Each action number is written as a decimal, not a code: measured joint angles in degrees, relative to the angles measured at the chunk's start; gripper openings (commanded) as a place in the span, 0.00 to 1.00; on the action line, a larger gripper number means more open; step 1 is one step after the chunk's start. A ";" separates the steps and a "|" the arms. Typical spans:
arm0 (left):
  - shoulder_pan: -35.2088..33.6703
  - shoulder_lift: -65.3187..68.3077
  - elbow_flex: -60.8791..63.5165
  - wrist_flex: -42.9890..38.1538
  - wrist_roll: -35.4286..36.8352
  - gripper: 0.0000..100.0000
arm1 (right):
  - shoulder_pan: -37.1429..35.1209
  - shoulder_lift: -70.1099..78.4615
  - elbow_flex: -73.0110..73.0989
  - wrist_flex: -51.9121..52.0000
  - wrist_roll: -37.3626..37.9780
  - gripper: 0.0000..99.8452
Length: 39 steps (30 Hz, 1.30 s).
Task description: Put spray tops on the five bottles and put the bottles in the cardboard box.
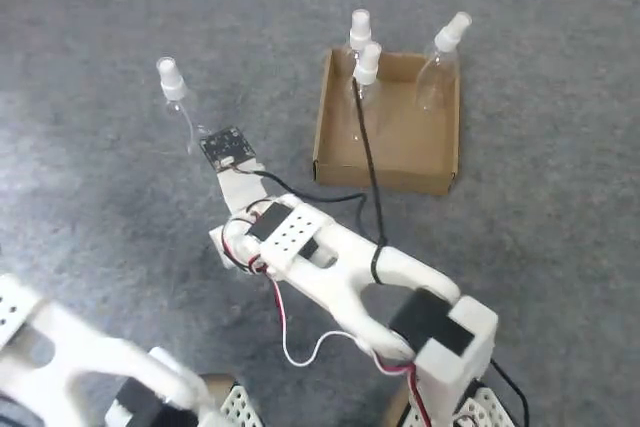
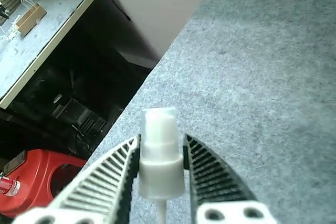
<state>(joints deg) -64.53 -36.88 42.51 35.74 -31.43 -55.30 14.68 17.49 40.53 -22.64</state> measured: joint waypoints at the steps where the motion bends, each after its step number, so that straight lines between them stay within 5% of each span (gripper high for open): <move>1: 0.18 0.00 0.00 0.09 0.00 0.04 | 0.00 0.44 -0.09 0.00 0.00 0.10; 3: 0.44 0.00 0.00 0.09 0.00 0.04 | 0.00 0.62 -0.09 0.00 0.00 0.00; 10: 0.70 0.00 0.00 0.18 0.00 0.04 | 0.18 -3.08 -3.08 11.87 1.93 0.01; 19: 6.07 -4.04 -0.88 15.12 -0.09 0.04 | 9.67 -31.21 -7.74 41.93 28.48 0.01; 25: 16.44 -16.00 -0.88 30.95 -0.18 0.04 | 25.05 -49.58 -7.74 59.08 41.76 0.01; 30: 32.26 -21.54 -1.58 45.36 -0.18 0.04 | 48.35 -59.96 -2.64 59.60 56.88 0.01; 39: 61.45 -12.84 -1.76 50.02 14.24 0.04 | 79.74 -61.80 24.53 38.42 75.34 0.01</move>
<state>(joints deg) -3.08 -49.71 40.75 85.76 -17.19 24.44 -47.12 42.02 78.95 52.70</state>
